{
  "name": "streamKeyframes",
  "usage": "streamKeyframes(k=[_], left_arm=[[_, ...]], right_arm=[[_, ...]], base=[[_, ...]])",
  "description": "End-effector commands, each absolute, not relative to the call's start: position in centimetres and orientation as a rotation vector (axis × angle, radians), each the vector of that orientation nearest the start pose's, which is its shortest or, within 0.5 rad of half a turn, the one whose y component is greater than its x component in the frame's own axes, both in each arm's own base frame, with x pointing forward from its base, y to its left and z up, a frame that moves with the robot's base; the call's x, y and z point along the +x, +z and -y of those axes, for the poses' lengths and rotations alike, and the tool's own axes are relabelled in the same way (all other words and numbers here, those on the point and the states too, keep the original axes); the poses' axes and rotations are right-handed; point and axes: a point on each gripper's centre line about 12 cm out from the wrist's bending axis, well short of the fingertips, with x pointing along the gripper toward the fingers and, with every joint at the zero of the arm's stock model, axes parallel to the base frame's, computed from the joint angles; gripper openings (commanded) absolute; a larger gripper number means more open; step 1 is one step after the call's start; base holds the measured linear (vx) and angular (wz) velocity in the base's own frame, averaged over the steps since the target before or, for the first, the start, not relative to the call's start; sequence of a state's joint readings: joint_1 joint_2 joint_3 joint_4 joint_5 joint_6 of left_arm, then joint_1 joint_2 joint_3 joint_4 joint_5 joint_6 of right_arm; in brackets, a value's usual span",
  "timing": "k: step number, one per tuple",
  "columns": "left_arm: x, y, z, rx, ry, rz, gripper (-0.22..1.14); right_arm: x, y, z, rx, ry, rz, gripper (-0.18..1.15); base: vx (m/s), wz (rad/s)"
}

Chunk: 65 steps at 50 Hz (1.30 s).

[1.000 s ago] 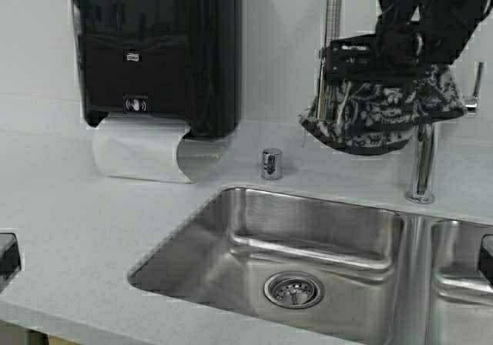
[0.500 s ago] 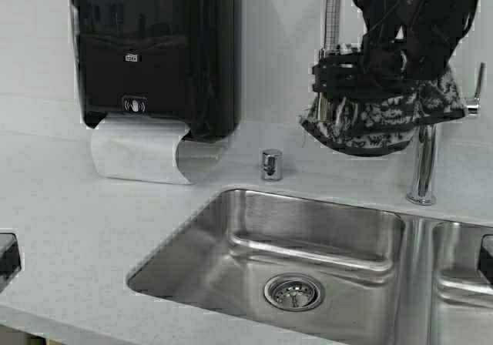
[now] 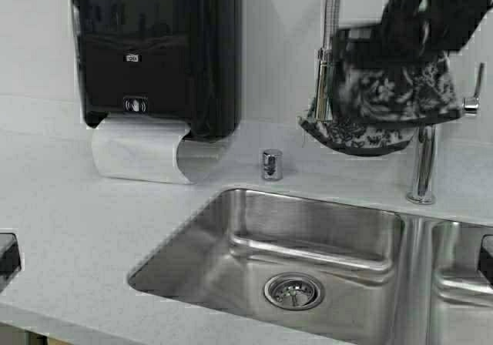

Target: Get the cloth and wipe up the spill under the wine glass

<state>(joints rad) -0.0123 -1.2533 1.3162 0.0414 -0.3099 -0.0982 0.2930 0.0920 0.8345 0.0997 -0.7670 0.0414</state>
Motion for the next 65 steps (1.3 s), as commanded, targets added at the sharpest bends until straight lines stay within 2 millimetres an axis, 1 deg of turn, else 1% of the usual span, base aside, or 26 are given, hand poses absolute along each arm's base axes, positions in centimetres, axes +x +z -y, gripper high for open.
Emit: streamKeyframes(k=[1, 9, 20, 27, 31, 34, 38, 43, 51, 65], left_arm=[[14.9, 28.9, 0.3, -0.06, -0.032, 0.249, 0.03], [14.9, 28.7, 0.3, -0.055, -0.031, 0.241, 0.03], [14.9, 28.5, 0.3, -0.052, -0.031, 0.237, 0.03], [14.9, 28.5, 0.3, -0.054, -0.031, 0.235, 0.03], [14.9, 28.4, 0.3, -0.057, -0.031, 0.234, 0.03], [14.9, 28.5, 0.3, -0.057, -0.031, 0.235, 0.03], [14.9, 28.5, 0.3, -0.055, -0.03, 0.235, 0.03], [14.9, 28.5, 0.3, -0.06, -0.032, 0.237, 0.03], [14.8, 28.6, 0.3, -0.063, -0.031, 0.241, 0.03], [14.8, 28.5, 0.3, -0.066, -0.032, 0.24, 0.03]], right_arm=[[35.7, 23.6, -10.0, 0.106, 0.231, -0.008, 0.06], [34.9, 30.5, -10.0, 0.071, 0.254, 0.053, 0.06], [33.4, 39.4, -11.1, 0.037, 0.304, 0.17, 0.06], [32.2, 43.7, -11.6, 0.047, 0.331, 0.251, 0.06], [31.4, 45.4, -11.9, 0.051, 0.349, 0.289, 0.06], [30.6, 46.4, -12.3, 0.051, 0.366, 0.307, 0.06], [29.8, 46.9, -12.7, 0.05, 0.389, 0.311, 0.06], [28.9, 46.9, -13.4, 0.052, 0.42, 0.298, 0.06], [28.0, 45.4, -14.1, 0.043, 0.457, 0.236, 0.06], [26.4, 42.9, -14.6, 0.03, 0.497, 0.165, 0.06]], base=[[-0.01, 0.0], [-0.02, 0.0], [-0.06, 0.01], [-0.09, 0.02], [-0.1, 0.03], [-0.12, 0.02], [-0.14, 0.03], [-0.15, 0.0], [-0.17, 0.03], [-0.17, 0.06]])
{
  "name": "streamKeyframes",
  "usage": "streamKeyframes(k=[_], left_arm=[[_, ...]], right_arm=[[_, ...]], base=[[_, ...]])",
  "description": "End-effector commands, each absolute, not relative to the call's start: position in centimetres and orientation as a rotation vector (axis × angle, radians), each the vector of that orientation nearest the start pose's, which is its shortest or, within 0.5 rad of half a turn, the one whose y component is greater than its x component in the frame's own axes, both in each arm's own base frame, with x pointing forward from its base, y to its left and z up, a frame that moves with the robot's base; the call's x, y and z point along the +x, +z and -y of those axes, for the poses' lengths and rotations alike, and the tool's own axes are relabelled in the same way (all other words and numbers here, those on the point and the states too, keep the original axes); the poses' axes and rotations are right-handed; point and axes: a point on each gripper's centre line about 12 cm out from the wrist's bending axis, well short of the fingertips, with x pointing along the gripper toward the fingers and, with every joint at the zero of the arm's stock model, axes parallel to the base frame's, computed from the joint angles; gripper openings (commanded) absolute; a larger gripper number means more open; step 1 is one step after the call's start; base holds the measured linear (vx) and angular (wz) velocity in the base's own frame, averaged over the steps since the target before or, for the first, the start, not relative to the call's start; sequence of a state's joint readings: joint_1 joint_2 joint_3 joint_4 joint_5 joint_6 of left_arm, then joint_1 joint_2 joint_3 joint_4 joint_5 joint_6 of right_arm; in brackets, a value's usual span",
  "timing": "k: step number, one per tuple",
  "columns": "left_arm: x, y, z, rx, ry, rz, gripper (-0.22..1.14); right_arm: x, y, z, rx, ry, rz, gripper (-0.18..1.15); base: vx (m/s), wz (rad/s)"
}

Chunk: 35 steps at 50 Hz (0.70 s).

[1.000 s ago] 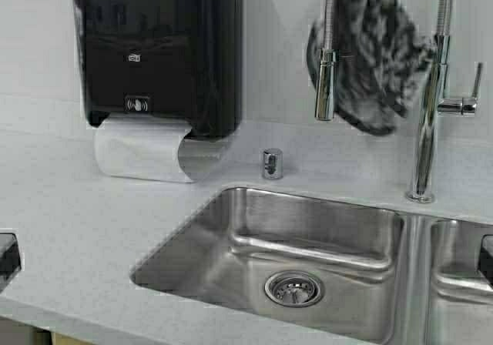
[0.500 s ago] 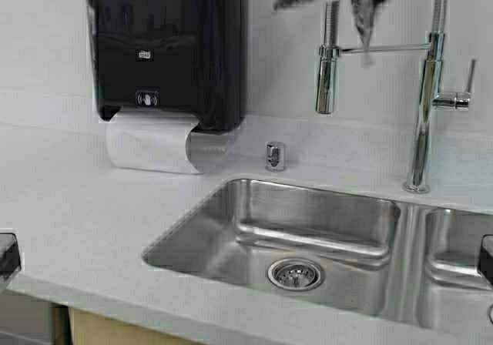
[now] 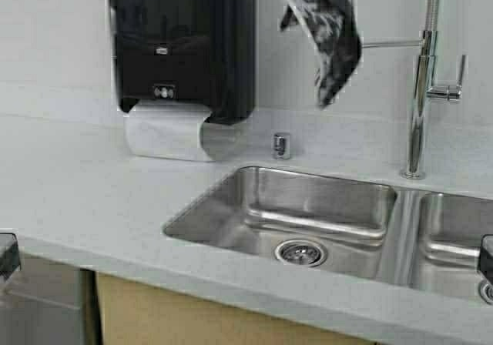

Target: Get the cloth and wipe up the spill under the wine glass

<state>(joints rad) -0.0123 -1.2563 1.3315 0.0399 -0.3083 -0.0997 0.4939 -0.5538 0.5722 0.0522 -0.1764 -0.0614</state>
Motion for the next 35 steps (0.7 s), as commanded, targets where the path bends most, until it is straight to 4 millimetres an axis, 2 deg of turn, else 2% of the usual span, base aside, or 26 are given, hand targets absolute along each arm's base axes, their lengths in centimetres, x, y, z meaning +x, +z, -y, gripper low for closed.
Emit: streamKeyframes(k=[1, 11, 25, 35], left_arm=[[14.8, 28.5, 0.3, -0.066, -0.032, 0.24, 0.03], [14.8, 28.5, 0.3, -0.075, -0.031, 0.241, 0.03], [14.8, 28.7, 0.3, -0.075, -0.031, 0.244, 0.03], [14.8, 28.7, 0.3, -0.075, -0.031, 0.246, 0.03]], right_arm=[[26.3, 42.7, -14.5, 0.028, 0.498, 0.159, 0.06], [25.5, 41.0, -14.1, 0.016, 0.498, 0.125, 0.06], [25.4, 39.7, -14.0, 0.007, 0.499, 0.097, 0.06], [25.2, 36.7, -13.9, -0.01, 0.499, 0.039, 0.06]], base=[[-0.15, 0.14], [-0.13, 0.22], [-0.09, 0.29], [-0.06, 0.45]])
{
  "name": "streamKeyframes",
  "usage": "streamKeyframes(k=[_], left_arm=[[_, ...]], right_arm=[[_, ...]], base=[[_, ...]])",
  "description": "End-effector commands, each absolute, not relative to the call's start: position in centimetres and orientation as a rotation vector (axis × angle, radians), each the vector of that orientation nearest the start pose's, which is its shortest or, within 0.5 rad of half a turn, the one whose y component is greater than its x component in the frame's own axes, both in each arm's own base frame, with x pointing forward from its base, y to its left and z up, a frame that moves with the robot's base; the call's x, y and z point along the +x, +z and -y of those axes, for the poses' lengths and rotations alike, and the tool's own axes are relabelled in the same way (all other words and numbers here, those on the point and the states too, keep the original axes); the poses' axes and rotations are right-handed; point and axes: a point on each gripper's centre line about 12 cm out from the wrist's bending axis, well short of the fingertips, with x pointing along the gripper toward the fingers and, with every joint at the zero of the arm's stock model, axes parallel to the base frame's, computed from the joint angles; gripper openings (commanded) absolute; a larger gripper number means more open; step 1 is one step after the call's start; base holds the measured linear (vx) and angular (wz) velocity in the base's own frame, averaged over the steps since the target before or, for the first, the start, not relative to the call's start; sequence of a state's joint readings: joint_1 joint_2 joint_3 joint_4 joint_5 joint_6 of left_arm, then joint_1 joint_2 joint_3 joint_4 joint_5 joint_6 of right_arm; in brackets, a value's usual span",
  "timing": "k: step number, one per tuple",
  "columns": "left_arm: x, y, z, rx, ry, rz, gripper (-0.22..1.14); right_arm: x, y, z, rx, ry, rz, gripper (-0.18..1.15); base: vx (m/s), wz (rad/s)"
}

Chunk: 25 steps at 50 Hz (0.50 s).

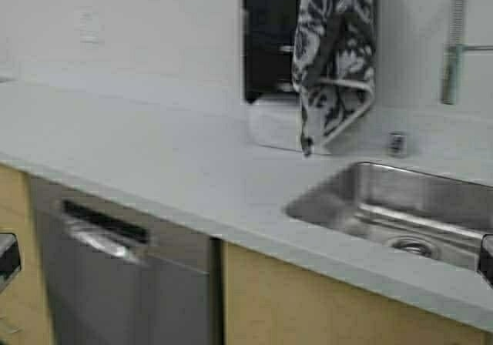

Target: Get the cloth and wipe up the spill under the wine glass

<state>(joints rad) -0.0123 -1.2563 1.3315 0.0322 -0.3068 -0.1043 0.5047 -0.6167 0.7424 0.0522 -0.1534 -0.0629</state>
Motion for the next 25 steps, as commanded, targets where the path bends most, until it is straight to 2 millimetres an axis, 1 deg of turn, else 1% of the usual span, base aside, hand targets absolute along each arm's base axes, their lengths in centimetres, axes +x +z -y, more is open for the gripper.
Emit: streamKeyframes(k=[1, 6, 13, 18, 25], left_arm=[[14.8, 28.8, 0.3, -0.077, -0.031, 0.247, 0.03], [14.8, 28.8, 0.3, -0.075, -0.031, 0.247, 0.03], [14.9, 28.8, 0.3, -0.073, -0.03, 0.246, 0.03], [15.0, 28.9, 0.3, -0.072, -0.03, 0.247, 0.03], [15.0, 28.9, 0.3, -0.072, -0.031, 0.244, 0.03]], right_arm=[[25.2, 36.4, -13.9, -0.011, 0.499, 0.033, 0.06], [25.0, 35.4, -13.8, -0.01, 0.497, 0.041, 0.06], [24.9, 35.3, -13.6, 0.01, 0.491, 0.112, 0.06], [25.2, 35.1, -13.3, 0.022, 0.473, 0.134, 0.06], [26.1, 34.3, -12.9, 0.019, 0.445, 0.117, 0.06]], base=[[-0.06, 0.53], [-0.07, 0.56], [-0.07, 0.59], [-0.07, 0.58], [-0.05, 0.51]])
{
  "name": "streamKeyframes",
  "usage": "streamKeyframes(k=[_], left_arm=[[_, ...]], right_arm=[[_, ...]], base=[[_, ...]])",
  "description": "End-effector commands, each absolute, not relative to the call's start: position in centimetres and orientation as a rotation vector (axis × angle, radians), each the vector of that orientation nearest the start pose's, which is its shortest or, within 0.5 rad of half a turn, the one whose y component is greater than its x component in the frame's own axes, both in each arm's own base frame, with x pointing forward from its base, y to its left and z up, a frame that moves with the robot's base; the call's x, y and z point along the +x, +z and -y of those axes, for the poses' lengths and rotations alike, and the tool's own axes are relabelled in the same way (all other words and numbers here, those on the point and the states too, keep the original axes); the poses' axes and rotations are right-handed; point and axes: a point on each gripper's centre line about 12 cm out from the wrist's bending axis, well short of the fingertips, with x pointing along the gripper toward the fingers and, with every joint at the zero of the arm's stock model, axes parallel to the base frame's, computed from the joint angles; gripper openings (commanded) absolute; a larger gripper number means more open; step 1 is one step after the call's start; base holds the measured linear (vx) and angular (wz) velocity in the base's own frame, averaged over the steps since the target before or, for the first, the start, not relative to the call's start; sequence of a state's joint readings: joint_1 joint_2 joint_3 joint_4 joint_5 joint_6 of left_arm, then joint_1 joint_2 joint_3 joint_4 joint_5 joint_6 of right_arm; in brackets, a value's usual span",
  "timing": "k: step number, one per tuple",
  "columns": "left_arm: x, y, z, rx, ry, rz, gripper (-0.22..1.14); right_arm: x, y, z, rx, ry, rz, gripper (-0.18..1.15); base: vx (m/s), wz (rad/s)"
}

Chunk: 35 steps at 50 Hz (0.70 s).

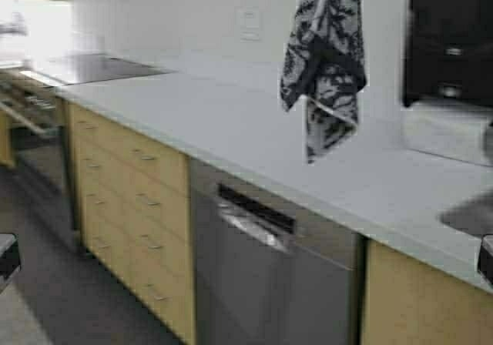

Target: Get the cloth and wipe up the spill under the wine glass

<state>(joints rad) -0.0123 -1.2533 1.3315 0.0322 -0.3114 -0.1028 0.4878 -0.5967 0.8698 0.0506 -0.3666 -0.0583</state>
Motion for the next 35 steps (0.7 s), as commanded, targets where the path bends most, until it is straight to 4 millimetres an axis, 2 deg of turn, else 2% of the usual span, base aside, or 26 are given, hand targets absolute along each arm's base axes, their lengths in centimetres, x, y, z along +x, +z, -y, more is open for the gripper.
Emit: streamKeyframes(k=[1, 20, 35], left_arm=[[15.0, 28.9, 0.3, -0.071, -0.031, 0.246, 0.03], [15.5, 28.3, 0.3, -0.07, -0.028, 0.215, 0.03], [15.7, 27.9, 0.3, -0.069, -0.028, 0.194, 0.03]], right_arm=[[26.2, 34.2, -12.8, 0.018, 0.442, 0.114, 0.06], [28.5, 32.1, -10.9, 0.006, 0.353, 0.052, 0.06], [28.7, 31.3, -9.9, 0.0, 0.319, 0.034, 0.06]], base=[[-0.05, 0.44], [-0.03, 0.38], [-0.01, 0.47]])
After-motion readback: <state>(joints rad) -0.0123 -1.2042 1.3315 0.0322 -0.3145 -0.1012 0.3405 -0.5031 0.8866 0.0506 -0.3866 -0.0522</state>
